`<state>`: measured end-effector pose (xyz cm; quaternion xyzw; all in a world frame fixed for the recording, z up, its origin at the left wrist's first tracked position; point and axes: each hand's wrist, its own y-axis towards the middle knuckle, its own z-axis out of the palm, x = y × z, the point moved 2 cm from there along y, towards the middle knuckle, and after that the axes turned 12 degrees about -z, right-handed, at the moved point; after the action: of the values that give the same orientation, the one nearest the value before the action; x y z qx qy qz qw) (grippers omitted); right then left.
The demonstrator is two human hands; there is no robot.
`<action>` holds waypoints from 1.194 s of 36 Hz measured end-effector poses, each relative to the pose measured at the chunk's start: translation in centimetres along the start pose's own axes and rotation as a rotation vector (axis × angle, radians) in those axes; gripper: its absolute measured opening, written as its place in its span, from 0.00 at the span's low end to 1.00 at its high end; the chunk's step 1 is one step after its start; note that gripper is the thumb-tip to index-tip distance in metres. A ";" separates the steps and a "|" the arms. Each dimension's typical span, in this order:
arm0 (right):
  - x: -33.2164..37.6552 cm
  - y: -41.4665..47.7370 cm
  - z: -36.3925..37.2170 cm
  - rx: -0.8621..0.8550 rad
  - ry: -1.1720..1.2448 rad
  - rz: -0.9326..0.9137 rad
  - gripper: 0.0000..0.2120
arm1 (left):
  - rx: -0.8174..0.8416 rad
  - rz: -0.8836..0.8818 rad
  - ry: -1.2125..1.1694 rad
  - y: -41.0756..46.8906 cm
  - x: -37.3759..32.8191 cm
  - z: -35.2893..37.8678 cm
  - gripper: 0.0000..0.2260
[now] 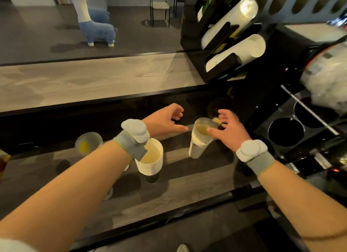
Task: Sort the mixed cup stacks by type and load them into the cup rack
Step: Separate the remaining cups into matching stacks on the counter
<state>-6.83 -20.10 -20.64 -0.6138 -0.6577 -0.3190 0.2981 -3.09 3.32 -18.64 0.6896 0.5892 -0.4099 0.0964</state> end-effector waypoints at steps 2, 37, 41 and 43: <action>-2.3 0.8 -0.5 0.019 -0.033 0.066 0.44 | 0.016 -0.010 0.062 2.4 -1.4 1.6 0.33; -3.8 5.4 -1.5 0.004 0.082 -0.110 0.36 | 0.121 0.064 -0.201 9.5 -3.2 3.5 0.35; -0.2 5.6 -3.5 -0.040 0.165 -0.188 0.36 | 0.146 0.153 -0.380 8.5 -4.3 1.0 0.33; 1.5 5.7 -4.2 -0.051 0.185 -0.224 0.35 | 0.157 0.184 -0.385 8.1 -5.0 -0.5 0.35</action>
<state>-1.25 -22.25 -16.60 -0.5120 -0.6833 -0.4223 0.3044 4.47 -2.35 -17.71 0.6550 0.4607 -0.5679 0.1903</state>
